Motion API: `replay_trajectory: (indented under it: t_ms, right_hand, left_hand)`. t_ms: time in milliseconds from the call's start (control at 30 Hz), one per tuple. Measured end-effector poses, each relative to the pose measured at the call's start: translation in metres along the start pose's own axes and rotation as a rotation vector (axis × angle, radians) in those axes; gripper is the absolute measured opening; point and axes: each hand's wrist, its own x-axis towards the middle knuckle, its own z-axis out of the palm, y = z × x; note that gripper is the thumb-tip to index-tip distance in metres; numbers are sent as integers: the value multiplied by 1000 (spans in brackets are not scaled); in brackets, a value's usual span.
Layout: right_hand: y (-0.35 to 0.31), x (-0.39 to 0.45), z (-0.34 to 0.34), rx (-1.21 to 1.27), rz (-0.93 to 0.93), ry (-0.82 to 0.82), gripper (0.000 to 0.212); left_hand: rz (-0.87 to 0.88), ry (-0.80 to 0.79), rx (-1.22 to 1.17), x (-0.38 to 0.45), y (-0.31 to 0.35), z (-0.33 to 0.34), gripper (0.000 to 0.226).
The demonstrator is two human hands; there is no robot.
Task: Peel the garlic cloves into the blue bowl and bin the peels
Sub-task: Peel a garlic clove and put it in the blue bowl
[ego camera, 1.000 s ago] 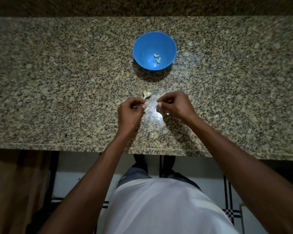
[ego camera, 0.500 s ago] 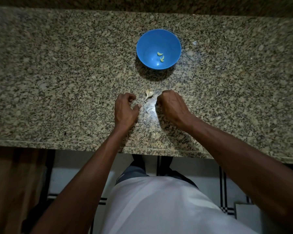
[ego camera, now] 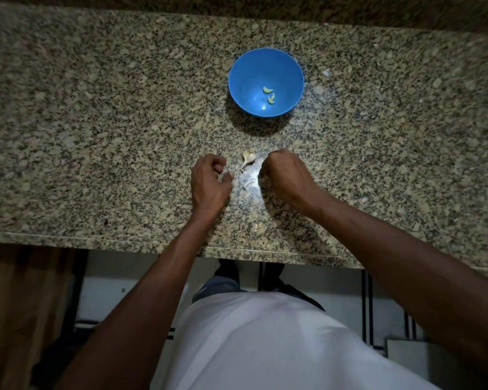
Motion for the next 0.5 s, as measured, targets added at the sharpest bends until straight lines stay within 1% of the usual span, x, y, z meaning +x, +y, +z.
replay_trajectory:
  t_ms: [33,100,133,167,200,333,400,500]
  right_hand:
    - [6,0,-2,199,93,-4,23]
    - [16,-4,-5,632,314,29,5]
    - [19,-8,-6,815,408,45,14]
    - [21,-13,-4,979,458,40,20]
    - [22,-17,-2,1090,481,26,24]
    - [16,-24,2,1309,450,-8,29]
    - [13,-25,1,1394,418,-27,27]
    - [9,-24,-2,1429,421,-42,28]
  left_hand:
    - [1,27,-36,-3,2,0,22]
    - [7,69,-93,-10,6,-2,16]
    - [5,66,-132,-13,8,-1,14]
    - [3,42,-182,-16,10,-1,12]
    - [4,0,-231,-18,11,0,12]
    - [28,-148,-372,-21,21,4,19]
    - [13,-202,-467,-22,23,4,20]
    - [-4,-202,-530,-19,23,5,20]
